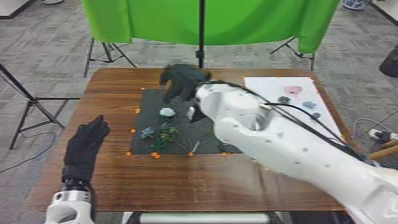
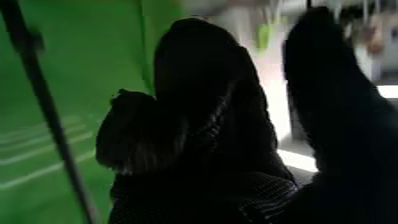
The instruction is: Arrange flowers
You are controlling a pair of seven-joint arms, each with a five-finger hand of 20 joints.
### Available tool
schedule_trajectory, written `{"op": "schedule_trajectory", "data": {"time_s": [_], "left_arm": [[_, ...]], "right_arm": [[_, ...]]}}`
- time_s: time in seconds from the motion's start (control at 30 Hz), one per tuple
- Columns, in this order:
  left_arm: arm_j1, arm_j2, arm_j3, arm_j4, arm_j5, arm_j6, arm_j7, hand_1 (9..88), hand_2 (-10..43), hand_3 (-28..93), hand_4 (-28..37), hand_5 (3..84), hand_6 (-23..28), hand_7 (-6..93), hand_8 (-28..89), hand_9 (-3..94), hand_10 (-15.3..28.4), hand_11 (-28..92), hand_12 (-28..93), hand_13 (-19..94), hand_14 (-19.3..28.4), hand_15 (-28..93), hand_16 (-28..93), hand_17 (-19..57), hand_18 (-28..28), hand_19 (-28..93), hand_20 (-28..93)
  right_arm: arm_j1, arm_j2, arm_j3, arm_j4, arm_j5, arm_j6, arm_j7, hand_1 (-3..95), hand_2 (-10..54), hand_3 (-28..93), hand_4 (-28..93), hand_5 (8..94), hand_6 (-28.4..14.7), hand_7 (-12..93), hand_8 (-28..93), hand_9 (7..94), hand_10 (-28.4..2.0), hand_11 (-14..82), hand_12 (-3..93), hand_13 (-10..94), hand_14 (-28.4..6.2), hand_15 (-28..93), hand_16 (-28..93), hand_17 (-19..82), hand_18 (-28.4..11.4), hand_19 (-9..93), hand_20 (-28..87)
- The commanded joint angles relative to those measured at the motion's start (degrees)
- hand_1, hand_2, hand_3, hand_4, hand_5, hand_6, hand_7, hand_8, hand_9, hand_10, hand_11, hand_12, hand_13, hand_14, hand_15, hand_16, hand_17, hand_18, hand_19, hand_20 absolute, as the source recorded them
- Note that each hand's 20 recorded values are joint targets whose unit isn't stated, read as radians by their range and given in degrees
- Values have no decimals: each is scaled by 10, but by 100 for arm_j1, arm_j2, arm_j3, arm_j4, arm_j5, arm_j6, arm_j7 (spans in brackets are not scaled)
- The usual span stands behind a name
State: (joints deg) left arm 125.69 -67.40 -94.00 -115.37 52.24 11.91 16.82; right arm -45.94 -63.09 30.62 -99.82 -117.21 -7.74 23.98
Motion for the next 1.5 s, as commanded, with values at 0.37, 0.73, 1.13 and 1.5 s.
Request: {"op": "schedule_trajectory", "data": {"time_s": [0.37,0.73,1.13,1.5], "left_arm": [[148,-101,-61,-40,86,-52,-160,185,40,621,-283,408,34,94,-58,362,115,114,143,270,144,135,37,26,114,28,181],[129,-121,-52,-32,101,-80,-229,187,41,621,-283,407,34,91,-57,363,116,111,144,270,144,132,38,26,115,28,182],[120,-117,-52,-28,118,-126,-299,188,35,635,-283,407,33,92,-57,363,115,111,145,270,144,132,39,26,115,27,181],[150,-141,-61,-29,122,-113,-260,198,26,649,-283,407,33,92,-57,363,115,111,145,270,144,131,39,26,115,28,182]], "right_arm": [[-2659,2707,3438,116,-121,-48,1322,327,-95,605,-115,551,-32,83,-51,646,-184,140,240,788,-103,550,339,525,-165,928,464],[-3298,2422,3748,735,288,245,1776,333,-95,608,-122,583,-38,99,-57,706,-175,184,243,827,-82,566,321,561,-150,932,456],[-3634,2318,3581,597,77,824,1773,408,-95,607,-129,643,-42,118,-63,777,-150,217,231,886,-54,542,326,626,-114,932,457],[-3817,2582,3706,-233,-220,1499,1296,658,-95,516,-139,788,-26,191,151,919,-97,119,409,935,-21,522,347,677,-85,932,454]]}}
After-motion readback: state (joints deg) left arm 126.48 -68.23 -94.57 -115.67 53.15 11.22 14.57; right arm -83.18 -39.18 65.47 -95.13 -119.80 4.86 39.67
